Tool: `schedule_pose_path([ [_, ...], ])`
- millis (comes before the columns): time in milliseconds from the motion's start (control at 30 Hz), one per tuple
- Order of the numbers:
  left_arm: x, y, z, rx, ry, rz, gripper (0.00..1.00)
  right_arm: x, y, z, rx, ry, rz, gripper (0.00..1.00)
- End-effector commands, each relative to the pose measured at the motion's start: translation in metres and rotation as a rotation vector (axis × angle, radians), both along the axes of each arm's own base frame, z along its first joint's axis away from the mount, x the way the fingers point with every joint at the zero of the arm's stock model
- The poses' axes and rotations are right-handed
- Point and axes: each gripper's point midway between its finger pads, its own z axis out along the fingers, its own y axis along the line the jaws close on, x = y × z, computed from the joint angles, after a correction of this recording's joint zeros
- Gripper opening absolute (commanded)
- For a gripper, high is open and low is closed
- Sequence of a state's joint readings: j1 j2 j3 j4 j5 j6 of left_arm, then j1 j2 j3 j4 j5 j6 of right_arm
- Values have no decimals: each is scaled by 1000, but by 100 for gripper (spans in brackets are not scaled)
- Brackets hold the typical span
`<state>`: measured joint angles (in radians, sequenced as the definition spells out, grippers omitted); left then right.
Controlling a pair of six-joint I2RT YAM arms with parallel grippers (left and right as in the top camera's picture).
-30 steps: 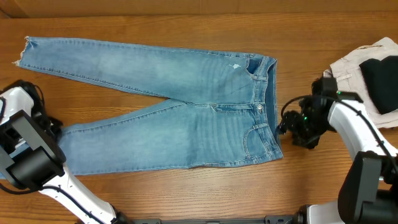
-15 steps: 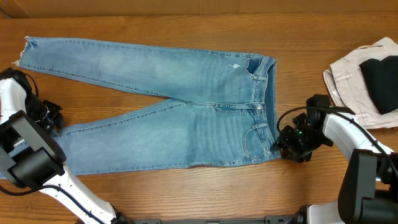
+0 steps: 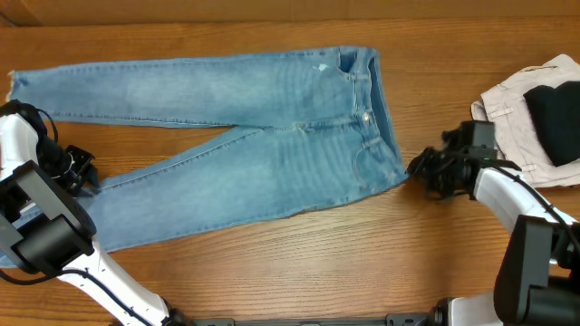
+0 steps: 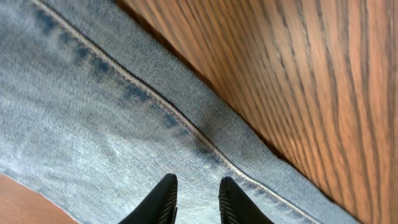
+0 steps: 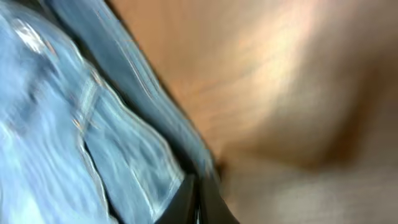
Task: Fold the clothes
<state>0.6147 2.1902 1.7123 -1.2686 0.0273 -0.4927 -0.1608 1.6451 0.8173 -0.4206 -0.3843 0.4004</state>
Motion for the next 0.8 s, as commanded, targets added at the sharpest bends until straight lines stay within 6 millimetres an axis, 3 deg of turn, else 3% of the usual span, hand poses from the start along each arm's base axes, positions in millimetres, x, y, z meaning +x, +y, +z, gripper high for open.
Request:
schedule_pose_path([
  [0, 12, -14, 3, -53, -40, -57, 26, 21, -36, 9, -41, -62, -150, 4],
  [167, 18, -33, 4, -69, -24, -128, 26, 29, -82, 16, -79, -96, -293, 4],
  [267, 23, -48, 4, -78, -18, -201, 26, 25, -94, 17, -63, -94, -313, 4],
  [367, 27, -58, 4, -67, -8, -244, 26, 23, -79, 19, -16, -113, -205, 7],
  [533, 28, -67, 5, -71, 3, -270, 27, -5, -41, 7, 33, 16, -92, 39],
  [633, 26, -69, 5, -77, 11, -278, 28, -20, -12, -3, 24, 59, 31, 65],
  [767, 26, -70, 5, -83, 12, -279, 35, -22, 8, -10, -25, 56, 110, 71],
])
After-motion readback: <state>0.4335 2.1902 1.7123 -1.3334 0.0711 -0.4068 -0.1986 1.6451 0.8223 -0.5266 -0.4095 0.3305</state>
